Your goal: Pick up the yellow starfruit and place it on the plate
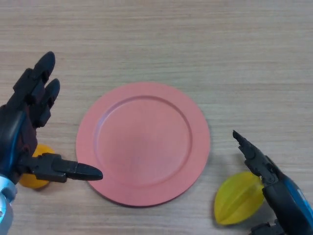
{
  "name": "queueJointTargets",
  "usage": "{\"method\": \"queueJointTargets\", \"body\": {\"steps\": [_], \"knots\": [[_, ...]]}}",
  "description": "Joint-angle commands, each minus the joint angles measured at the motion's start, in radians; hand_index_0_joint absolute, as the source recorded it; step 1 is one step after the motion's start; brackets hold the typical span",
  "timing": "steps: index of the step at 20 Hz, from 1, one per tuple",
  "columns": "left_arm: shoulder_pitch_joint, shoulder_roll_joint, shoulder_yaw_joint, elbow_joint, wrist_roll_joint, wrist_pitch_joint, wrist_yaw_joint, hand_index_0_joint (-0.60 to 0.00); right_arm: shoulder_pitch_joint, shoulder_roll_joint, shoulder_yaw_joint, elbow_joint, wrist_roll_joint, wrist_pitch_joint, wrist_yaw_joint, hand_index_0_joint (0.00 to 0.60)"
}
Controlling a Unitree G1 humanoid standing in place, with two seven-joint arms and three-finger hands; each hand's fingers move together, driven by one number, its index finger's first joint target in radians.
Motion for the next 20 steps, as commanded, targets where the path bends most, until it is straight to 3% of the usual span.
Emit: {"method": "queueJointTargets", "body": {"steps": [1, 2, 3, 5, 14, 20], "knots": [[-0.020, 0.025, 0.068, -0.047, -0.024, -0.155, 0.005, 0.000, -0.009, -0.014, -0.027, -0.042, 0.038, -0.134, -0.079, 0.149], [-0.019, 0.025, 0.070, -0.047, -0.025, -0.157, 0.005, 0.000, -0.009, -0.014, -0.027, -0.041, 0.039, -0.132, -0.082, 0.250], [-0.018, 0.026, 0.073, -0.045, -0.026, -0.161, 0.004, 0.000, -0.005, -0.013, -0.029, -0.042, 0.047, -0.123, -0.086, 0.399], [-0.008, 0.024, 0.078, -0.043, -0.027, -0.170, -0.003, 0.000, 0.002, -0.015, -0.038, -0.037, 0.048, -0.105, -0.091, 0.599], [-0.006, 0.019, 0.081, -0.015, -0.021, -0.199, 0.000, 0.000, 0.014, -0.019, -0.052, -0.131, 0.194, 0.017, 0.060, 0.600], [-0.011, 0.026, 0.093, -0.023, -0.064, -0.192, 0.019, 0.000, -0.077, -0.002, -0.034, -0.333, 0.249, 0.223, 0.141, 0.600]]}}
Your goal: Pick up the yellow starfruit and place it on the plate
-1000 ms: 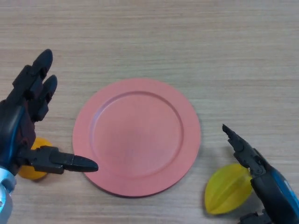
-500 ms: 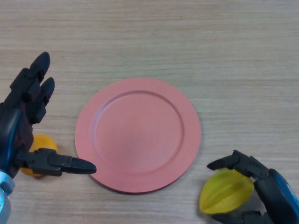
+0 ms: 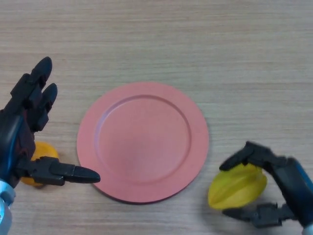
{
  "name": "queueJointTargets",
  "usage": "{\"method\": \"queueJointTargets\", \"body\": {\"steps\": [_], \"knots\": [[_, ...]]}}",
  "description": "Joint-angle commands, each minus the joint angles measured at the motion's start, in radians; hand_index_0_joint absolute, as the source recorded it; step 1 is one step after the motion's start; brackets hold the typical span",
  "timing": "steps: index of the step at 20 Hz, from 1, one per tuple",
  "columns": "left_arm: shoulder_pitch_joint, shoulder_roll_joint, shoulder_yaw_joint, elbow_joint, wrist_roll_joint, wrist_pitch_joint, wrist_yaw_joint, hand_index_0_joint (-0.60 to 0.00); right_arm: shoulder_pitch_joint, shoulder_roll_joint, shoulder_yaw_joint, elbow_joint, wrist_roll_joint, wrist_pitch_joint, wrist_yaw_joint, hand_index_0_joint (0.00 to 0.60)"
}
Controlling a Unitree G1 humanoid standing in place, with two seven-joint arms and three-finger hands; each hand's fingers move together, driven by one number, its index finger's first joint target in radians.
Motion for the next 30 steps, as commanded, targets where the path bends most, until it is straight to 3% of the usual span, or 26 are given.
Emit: {"method": "queueJointTargets", "body": {"steps": [1, 6, 10, 12, 13, 14, 15, 16, 17, 18, 19, 22, 27, 30], "knots": [[-0.023, 0.030, 0.092, -0.054, -0.065, -0.136, 0.017, 0.000, -0.103, 0.003, 0.015, -0.080, 0.065, -0.062, -0.017, 0.600], [-0.033, 0.035, 0.106, -0.073, -0.094, -0.126, 0.033, 0.000, -0.293, 0.023, 0.113, 0.034, 0.081, -0.052, -0.034, 0.600], [-0.019, 0.037, 0.142, -0.072, -0.113, -0.130, 0.024, 0.000, -0.427, 0.024, 0.214, 0.226, 0.090, -0.074, -0.120, 0.600], [-0.030, 0.046, 0.159, -0.095, -0.130, -0.106, 0.037, 0.000, -0.493, 0.024, 0.239, 0.367, -0.004, -0.184, -0.188, 0.600], [-0.031, 0.047, 0.167, -0.098, -0.130, -0.129, 0.033, 0.000, -0.520, 0.024, 0.241, 0.446, -0.106, -0.244, -0.269, 0.550], [-0.031, 0.047, 0.168, -0.097, -0.130, -0.132, 0.033, 0.000, -0.522, 0.024, 0.241, 0.450, -0.114, -0.241, -0.275, 0.450], [-0.033, 0.048, 0.170, -0.095, -0.129, -0.142, 0.036, 0.000, -0.526, 0.024, 0.241, 0.460, -0.134, -0.234, -0.293, 0.300], [-0.034, 0.049, 0.170, -0.094, -0.128, -0.149, 0.038, 0.000, -0.529, 0.024, 0.242, 0.465, -0.145, -0.226, -0.310, 0.200], [-0.032, 0.046, 0.165, -0.091, -0.123, -0.167, 0.044, 0.000, -0.544, 0.024, 0.252, 0.453, -0.073, -0.192, -0.366, 0.058], [-0.030, 0.043, 0.159, -0.089, -0.119, -0.175, 0.046, 0.000, -0.552, 0.024, 0.251, 0.444, -0.037, -0.184, -0.395, 0.000], [-0.034, 0.046, 0.158, -0.090, -0.120, -0.169, 0.051, 0.000, -0.560, 0.024, 0.223, 0.424, -0.042, -0.181, -0.402, 0.000], [-0.047, 0.056, 0.157, -0.091, -0.120, -0.147, 0.054, 0.000, -0.534, 0.024, 0.151, 0.327, -0.036, -0.142, -0.361, 0.000], [-0.063, 0.057, 0.130, -0.076, -0.122, -0.126, 0.069, 0.000, -0.431, 0.024, -0.005, 0.002, 0.131, 0.093, -0.188, 0.000], [-0.057, 0.049, 0.119, -0.098, -0.154, -0.070, 0.066, 0.000, -0.378, 0.009, -0.055, -0.125, 0.196, 0.201, -0.149, 0.000]]}}
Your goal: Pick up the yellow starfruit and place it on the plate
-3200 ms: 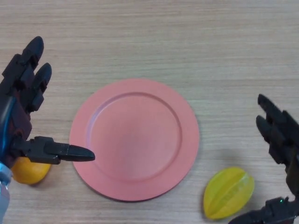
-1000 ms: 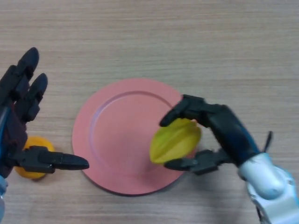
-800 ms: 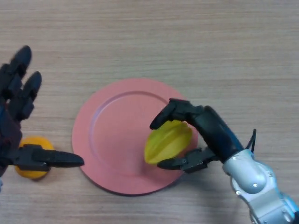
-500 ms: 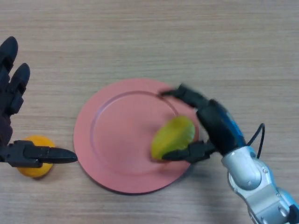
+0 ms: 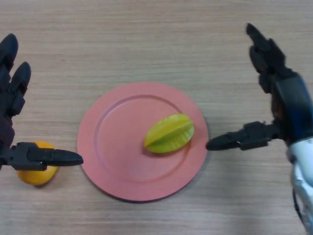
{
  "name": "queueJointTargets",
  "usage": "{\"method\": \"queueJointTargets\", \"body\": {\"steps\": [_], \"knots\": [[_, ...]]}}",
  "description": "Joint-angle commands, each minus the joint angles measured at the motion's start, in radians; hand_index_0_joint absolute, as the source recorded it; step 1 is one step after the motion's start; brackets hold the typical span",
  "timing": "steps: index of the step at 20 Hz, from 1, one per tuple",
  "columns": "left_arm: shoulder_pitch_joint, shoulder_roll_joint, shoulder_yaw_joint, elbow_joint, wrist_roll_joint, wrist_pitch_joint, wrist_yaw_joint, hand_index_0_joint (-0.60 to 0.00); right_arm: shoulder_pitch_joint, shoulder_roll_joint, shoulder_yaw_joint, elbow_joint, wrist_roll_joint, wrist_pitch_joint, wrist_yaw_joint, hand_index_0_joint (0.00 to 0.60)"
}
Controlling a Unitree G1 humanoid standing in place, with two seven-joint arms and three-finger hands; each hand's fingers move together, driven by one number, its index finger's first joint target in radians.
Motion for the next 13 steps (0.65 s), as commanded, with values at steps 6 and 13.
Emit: {"method": "queueJointTargets", "body": {"steps": [6, 13], "knots": [[-0.003, 0.023, 0.024, -0.101, -0.013, -0.010, -0.016, 0.000, 0.122, -0.041, -0.136, -0.316, 0.272, 0.110, 0.000, 0.000], [-0.012, 0.025, -0.002, -0.085, 0.034, -0.014, -0.044, 0.000, 0.204, -0.023, -0.089, -0.416, 0.158, 0.154, -0.015, 0.000]]}}
